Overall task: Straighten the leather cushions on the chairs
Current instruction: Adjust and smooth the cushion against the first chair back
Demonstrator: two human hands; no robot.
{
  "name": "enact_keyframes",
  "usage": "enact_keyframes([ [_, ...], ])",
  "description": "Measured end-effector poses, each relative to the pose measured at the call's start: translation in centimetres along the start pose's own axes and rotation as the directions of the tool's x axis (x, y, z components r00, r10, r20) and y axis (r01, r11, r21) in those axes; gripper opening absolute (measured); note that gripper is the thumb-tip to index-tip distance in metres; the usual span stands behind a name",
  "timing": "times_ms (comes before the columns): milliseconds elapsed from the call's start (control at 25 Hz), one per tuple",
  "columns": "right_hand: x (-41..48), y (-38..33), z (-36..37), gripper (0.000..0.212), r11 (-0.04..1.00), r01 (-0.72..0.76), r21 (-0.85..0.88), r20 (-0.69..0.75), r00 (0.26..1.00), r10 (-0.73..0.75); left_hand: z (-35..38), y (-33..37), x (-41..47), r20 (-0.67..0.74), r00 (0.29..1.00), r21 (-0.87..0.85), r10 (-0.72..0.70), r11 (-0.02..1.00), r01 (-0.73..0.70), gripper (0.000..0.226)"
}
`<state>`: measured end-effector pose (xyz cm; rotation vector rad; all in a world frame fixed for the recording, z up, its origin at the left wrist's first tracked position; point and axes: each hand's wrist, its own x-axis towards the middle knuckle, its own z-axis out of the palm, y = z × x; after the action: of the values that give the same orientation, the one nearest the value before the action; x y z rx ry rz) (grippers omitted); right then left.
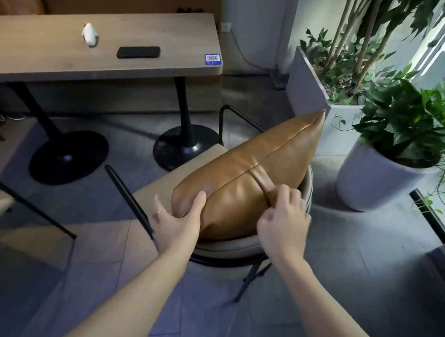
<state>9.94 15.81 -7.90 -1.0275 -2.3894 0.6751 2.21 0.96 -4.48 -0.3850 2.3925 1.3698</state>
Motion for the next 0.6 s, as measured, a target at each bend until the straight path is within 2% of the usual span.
enact_keyframes([
  [40,0.2,0.9,-0.3,0.044,0.983,-0.183,0.014,0.046,0.982,0.182,0.1,-0.1,-0.5,0.035,0.988,-0.124,-0.147,0.981,0.151,0.120],
  [80,0.4,2.0,-0.2,0.057,0.923,-0.382,0.053,0.114,0.920,0.374,0.4,-0.1,-0.7,0.107,0.962,-0.270,-0.251,0.924,0.271,0.135],
  [120,0.5,2.8,-0.3,0.072,0.816,-0.565,0.120,0.230,0.816,0.531,0.5,0.0,-0.9,0.189,0.931,-0.389,-0.311,0.847,0.362,0.146],
  [160,0.5,3.6,-0.2,0.087,0.687,-0.691,0.227,0.366,0.714,0.597,0.6,0.0,-0.9,0.255,0.907,-0.451,-0.334,0.789,0.418,0.150],
  [200,0.5,4.0,-0.1,0.097,0.564,-0.766,0.308,0.485,0.637,0.600,0.7,-0.1,-0.8,0.299,0.896,-0.478,-0.328,0.761,0.438,0.148],
  [240,0.6,4.5,0.4,0.102,0.496,-0.798,0.343,0.556,0.598,0.577,0.7,-0.2,-0.6,0.313,0.901,-0.490,-0.300,0.762,0.424,0.141],
  [280,0.6,4.5,0.7,0.105,0.493,-0.802,0.338,0.574,0.591,0.567,0.7,-0.2,-0.5,0.300,0.915,-0.499,-0.269,0.773,0.391,0.130],
  [360,0.8,4.0,0.9,0.106,0.536,-0.785,0.309,0.554,0.607,0.570,0.7,-0.3,0.1,0.270,0.931,-0.524,-0.246,0.774,0.356,0.116],
  [600,0.8,2.8,1.7,0.113,0.584,-0.754,0.300,0.572,0.632,0.523,-0.5,0.4,2.0,0.237,0.940,-0.479,-0.244,0.813,0.332,0.107],
])
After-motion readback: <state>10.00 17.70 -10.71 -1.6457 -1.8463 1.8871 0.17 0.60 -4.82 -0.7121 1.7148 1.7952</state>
